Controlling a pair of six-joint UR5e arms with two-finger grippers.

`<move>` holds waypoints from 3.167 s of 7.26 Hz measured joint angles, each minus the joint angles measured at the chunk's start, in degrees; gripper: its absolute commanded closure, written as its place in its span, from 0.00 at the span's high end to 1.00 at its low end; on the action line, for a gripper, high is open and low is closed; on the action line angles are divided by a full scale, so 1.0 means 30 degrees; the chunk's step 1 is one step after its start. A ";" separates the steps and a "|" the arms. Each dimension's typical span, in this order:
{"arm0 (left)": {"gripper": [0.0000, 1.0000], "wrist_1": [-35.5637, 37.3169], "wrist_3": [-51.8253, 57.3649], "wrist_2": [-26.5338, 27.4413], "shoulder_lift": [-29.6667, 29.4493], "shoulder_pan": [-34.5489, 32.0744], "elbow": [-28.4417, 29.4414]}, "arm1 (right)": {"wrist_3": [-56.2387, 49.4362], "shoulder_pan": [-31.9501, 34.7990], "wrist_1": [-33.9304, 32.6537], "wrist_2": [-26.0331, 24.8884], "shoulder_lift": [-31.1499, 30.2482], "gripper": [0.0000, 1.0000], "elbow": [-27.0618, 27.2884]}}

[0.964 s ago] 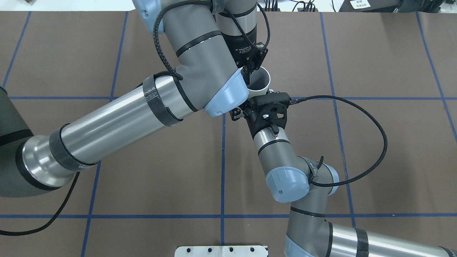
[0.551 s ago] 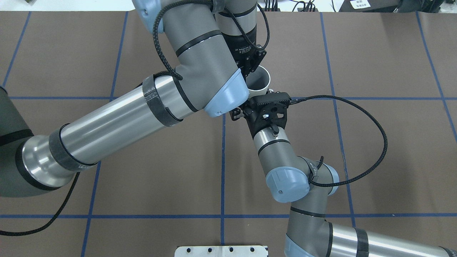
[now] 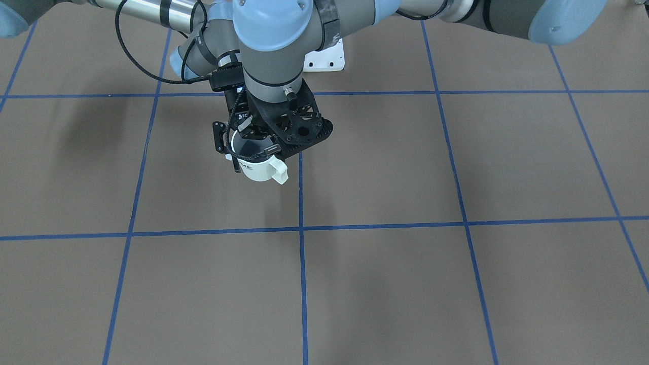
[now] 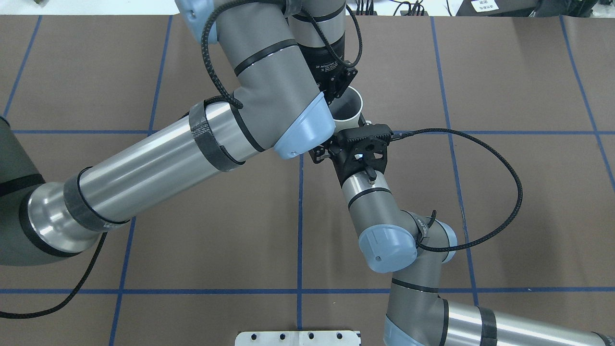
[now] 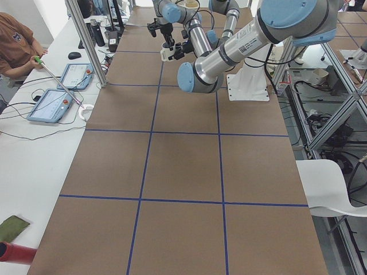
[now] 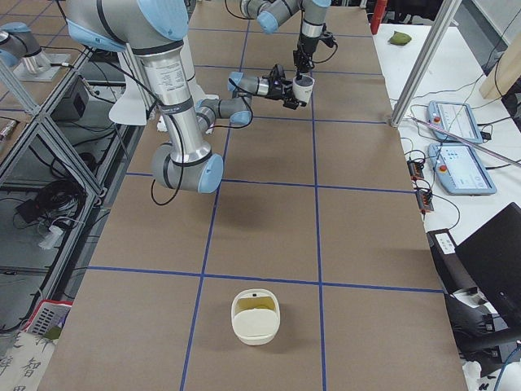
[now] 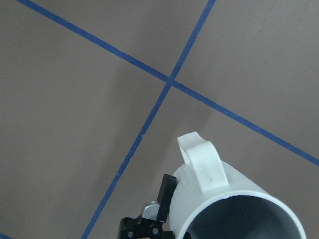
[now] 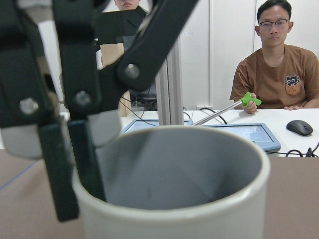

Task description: Left arm hands cup to right arm to dump lemon

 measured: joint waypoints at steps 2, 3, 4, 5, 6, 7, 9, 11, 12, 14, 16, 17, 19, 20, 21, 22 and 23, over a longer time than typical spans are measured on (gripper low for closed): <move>0.00 -0.0018 0.0032 -0.0009 -0.0032 0.0001 -0.0021 | 0.0008 -0.0076 0.0011 0.0006 -0.0047 1.00 -0.0007; 0.00 -0.0038 0.0063 -0.0019 -0.0038 0.0001 -0.0084 | 0.0017 -0.0216 0.0014 0.0007 -0.0076 1.00 -0.0029; 0.00 -0.0044 0.0085 -0.0019 -0.0040 -0.0020 -0.0269 | 0.0024 -0.0337 0.0014 0.0006 -0.0098 1.00 -0.0044; 0.00 -0.0048 0.0103 -0.0010 -0.0040 -0.0098 -0.0558 | 0.0019 -0.0420 0.0022 0.0005 -0.0116 1.00 -0.0049; 0.00 -0.0050 0.0112 -0.0004 -0.0048 -0.0273 -0.0868 | 0.0014 -0.0462 0.0029 0.0012 -0.0121 1.00 -0.0048; 0.00 -0.0026 0.0149 -0.0007 0.0040 -0.0654 -0.1398 | -0.0001 -0.0464 0.0023 0.0007 -0.0126 1.00 -0.0037; 0.00 0.0060 0.0946 -0.0026 0.1307 -0.1652 -0.3301 | -0.0166 -0.0310 -0.0003 0.0107 -0.0181 1.00 -0.0026; 0.00 0.0499 0.3390 -0.0029 0.3972 -0.2757 -0.5615 | -0.0249 0.0461 -0.0020 0.1237 -0.0546 1.00 0.0026; 0.00 0.0675 0.4838 -0.0029 0.5574 -0.3270 -0.6772 | -0.0269 0.1190 -0.0054 0.2503 -0.0837 1.00 0.0076; 0.00 0.0771 0.8202 -0.0003 0.9062 -0.4265 -0.8677 | -0.0327 0.3655 -0.0219 0.6680 -0.1573 1.00 0.0091; 0.00 0.0666 1.2629 0.0019 1.2386 -0.5415 -0.9430 | -0.1868 0.6923 -0.1146 1.2148 -0.2351 1.00 0.0094; 0.00 0.0484 1.4319 0.0009 1.3702 -0.5825 -0.9665 | -0.2982 0.8673 -0.2095 1.4985 -0.2483 1.00 0.0093; 0.00 -0.1020 1.6129 -0.0006 1.6008 -0.6239 -0.9827 | -0.4864 1.2558 -0.4547 2.1575 -0.2498 1.00 0.0147; 0.00 -0.2501 1.6591 -0.0018 1.7290 -0.6345 -0.9783 | -0.6152 1.4247 -0.5594 2.4178 -0.2916 1.00 0.0379; 0.00 -0.4122 1.6852 -0.0033 1.8629 -0.6392 -0.9741 | -0.7948 1.5739 -0.6902 2.6081 -0.3842 1.00 0.1057; 0.00 -0.5949 1.7071 -0.0047 2.0036 -0.6404 -0.9643 | -1.0023 1.6902 -0.8820 2.7333 -0.4761 1.00 0.2075; 0.00 -0.7505 1.7246 -0.0054 2.1040 -0.6421 -0.9273 | -1.2075 1.7695 -1.1382 2.8144 -0.5262 1.00 0.3150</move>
